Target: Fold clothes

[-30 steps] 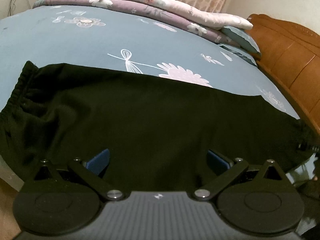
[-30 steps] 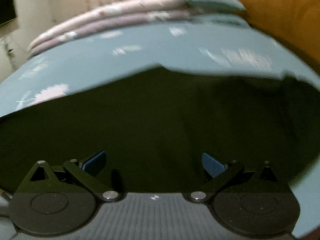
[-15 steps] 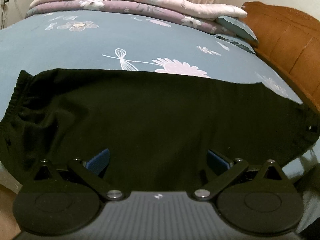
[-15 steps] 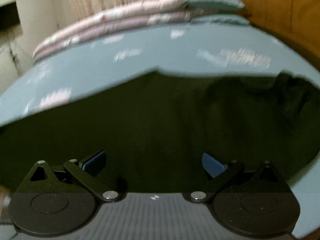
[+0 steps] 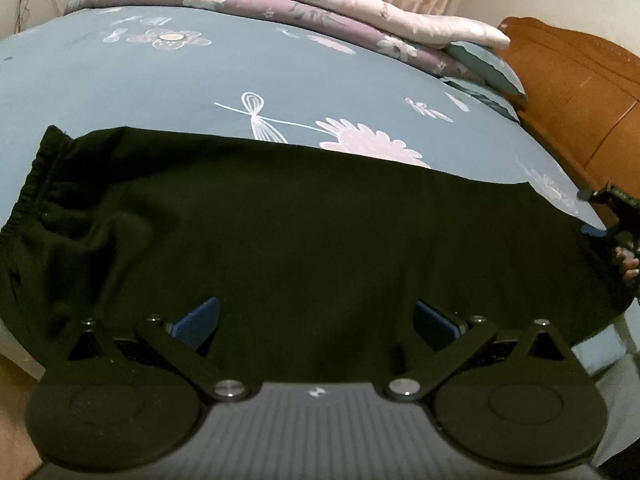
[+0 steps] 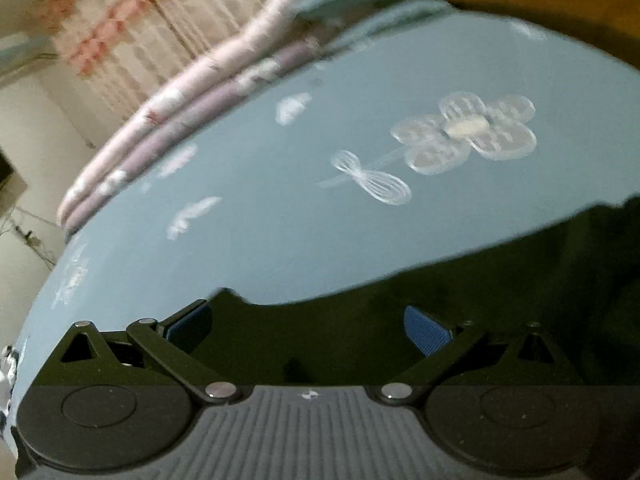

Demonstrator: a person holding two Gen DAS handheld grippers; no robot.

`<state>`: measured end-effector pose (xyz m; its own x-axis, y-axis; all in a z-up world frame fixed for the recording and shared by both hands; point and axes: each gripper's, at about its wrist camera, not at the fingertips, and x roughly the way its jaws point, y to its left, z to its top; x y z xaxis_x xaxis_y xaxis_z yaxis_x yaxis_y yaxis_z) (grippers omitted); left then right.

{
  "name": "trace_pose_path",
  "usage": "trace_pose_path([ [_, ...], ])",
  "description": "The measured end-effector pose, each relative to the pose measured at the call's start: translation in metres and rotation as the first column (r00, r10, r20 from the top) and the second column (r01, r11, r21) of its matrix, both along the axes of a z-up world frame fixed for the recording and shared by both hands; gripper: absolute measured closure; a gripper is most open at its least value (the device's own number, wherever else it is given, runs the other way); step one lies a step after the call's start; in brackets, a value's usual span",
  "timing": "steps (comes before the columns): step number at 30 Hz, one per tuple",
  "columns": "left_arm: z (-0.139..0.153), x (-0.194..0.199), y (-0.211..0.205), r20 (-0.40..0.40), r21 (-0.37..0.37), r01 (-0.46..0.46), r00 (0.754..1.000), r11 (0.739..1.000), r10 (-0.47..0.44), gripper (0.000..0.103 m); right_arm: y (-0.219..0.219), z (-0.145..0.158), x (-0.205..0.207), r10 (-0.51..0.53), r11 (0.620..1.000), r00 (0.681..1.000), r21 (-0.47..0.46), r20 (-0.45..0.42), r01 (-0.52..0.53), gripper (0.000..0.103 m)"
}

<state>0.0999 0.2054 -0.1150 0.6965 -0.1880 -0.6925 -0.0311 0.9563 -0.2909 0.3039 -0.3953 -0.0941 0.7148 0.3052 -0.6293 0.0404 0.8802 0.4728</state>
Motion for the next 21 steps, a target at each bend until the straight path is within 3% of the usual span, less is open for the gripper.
trace_pose_path([
  [6,-0.001,0.001,0.0,0.004,0.003,0.002,1.0,1.0,-0.002,0.001,-0.007,0.013,-0.005,-0.037,0.994,0.999,-0.1,0.001,0.037,0.0],
  [10,-0.001,0.001,-0.001,0.004,0.013,0.005,1.0,1.0,-0.005,0.001,0.007,0.019,-0.015,0.074,0.997,0.997,-0.022,0.009,-0.074,0.0],
  [13,-0.001,0.001,0.0,0.005,0.011,0.006,1.0,1.0,-0.006,0.001,0.022,0.007,-0.009,0.114,0.99,0.993,-0.083,-0.04,-0.117,0.0],
  [15,-0.001,0.002,0.004,0.005,-0.017,-0.004,1.0,1.0,0.004,0.001,0.025,0.0,-0.008,0.118,0.984,0.99,-0.125,-0.072,-0.127,0.0],
  [18,-0.001,0.003,0.01,0.006,-0.067,-0.019,1.0,0.998,0.019,0.001,0.025,0.012,-0.02,0.107,0.98,0.992,-0.163,-0.07,-0.117,0.0],
  [21,-0.002,0.003,0.016,0.007,-0.112,-0.031,0.999,0.993,0.031,0.001,0.015,0.028,-0.043,0.11,0.98,0.994,-0.163,-0.007,-0.11,0.0],
])
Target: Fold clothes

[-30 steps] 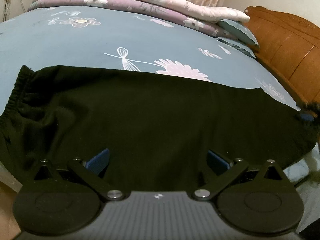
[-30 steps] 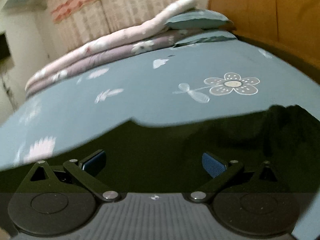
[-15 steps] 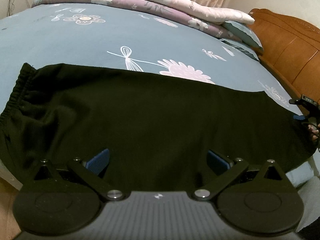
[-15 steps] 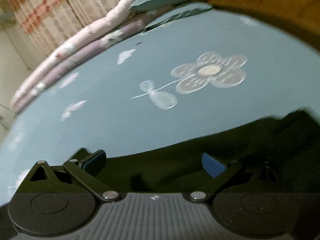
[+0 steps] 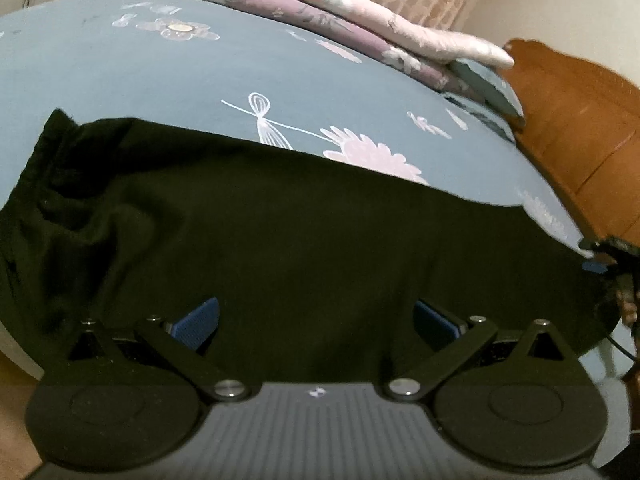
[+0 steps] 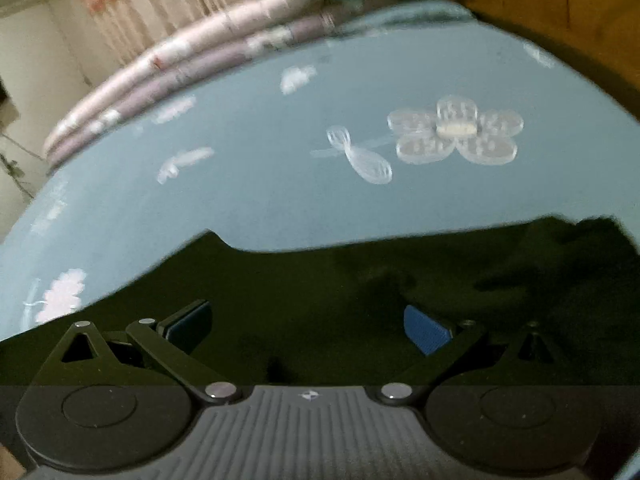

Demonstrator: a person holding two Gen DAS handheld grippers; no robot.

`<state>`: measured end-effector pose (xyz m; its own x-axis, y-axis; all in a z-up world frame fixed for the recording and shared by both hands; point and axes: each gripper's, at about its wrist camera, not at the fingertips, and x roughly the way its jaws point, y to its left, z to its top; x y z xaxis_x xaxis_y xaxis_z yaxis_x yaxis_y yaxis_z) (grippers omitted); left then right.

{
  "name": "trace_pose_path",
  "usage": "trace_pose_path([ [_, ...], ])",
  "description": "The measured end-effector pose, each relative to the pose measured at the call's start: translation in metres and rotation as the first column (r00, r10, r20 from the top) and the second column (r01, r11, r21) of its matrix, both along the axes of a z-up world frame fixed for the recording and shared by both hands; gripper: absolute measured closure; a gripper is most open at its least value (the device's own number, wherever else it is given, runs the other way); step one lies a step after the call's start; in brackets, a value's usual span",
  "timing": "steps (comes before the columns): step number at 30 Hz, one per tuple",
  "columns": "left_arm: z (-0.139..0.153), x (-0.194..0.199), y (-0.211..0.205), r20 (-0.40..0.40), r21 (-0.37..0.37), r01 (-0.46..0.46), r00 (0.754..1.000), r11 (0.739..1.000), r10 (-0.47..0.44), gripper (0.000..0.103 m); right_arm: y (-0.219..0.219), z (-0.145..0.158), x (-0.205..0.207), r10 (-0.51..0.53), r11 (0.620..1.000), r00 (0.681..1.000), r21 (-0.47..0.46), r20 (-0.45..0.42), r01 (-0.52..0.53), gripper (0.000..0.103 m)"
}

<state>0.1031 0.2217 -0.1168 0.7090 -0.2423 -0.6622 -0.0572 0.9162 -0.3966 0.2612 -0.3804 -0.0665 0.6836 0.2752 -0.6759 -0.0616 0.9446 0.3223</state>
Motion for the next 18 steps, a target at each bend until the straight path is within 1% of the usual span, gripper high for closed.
trace_pose_path([
  [3,-0.001,0.0,0.003,0.004,-0.024,-0.009,1.0,1.0,0.009,0.001,-0.013,-0.004,-0.016,-0.028,0.999,0.999,-0.018,-0.033,0.027,0.0],
  [4,-0.001,-0.001,0.003,0.006,-0.029,-0.012,1.0,1.0,0.012,0.001,-0.016,-0.01,-0.019,-0.037,0.999,0.998,-0.032,-0.055,0.035,0.0],
  [6,-0.001,0.0,0.001,0.005,-0.015,-0.01,1.0,1.0,0.01,0.001,-0.023,-0.026,-0.026,-0.057,0.997,0.993,-0.062,-0.102,0.051,0.0],
  [8,0.0,0.001,-0.005,-0.001,0.021,-0.004,1.0,1.0,0.004,0.001,-0.024,-0.031,-0.036,-0.04,0.997,0.997,-0.074,-0.058,0.036,0.0],
  [10,0.0,0.002,-0.011,-0.005,0.064,0.001,1.0,0.998,-0.001,0.001,-0.017,-0.035,-0.039,-0.033,0.993,0.998,-0.115,-0.047,0.027,0.0],
  [12,0.0,0.001,-0.015,0.004,0.088,-0.004,1.0,0.996,0.004,0.001,-0.008,-0.038,-0.038,-0.038,0.985,0.998,-0.169,-0.046,0.03,0.0],
  [15,-0.001,0.0,-0.017,0.018,0.098,-0.012,1.0,0.995,0.01,0.001,0.0,-0.04,-0.041,-0.034,0.969,0.998,-0.248,-0.057,0.019,0.0],
  [18,0.001,0.002,-0.018,-0.002,0.12,0.012,1.0,0.993,-0.012,0.001,0.006,-0.038,-0.044,-0.018,0.95,0.997,-0.312,-0.069,-0.005,0.0],
])
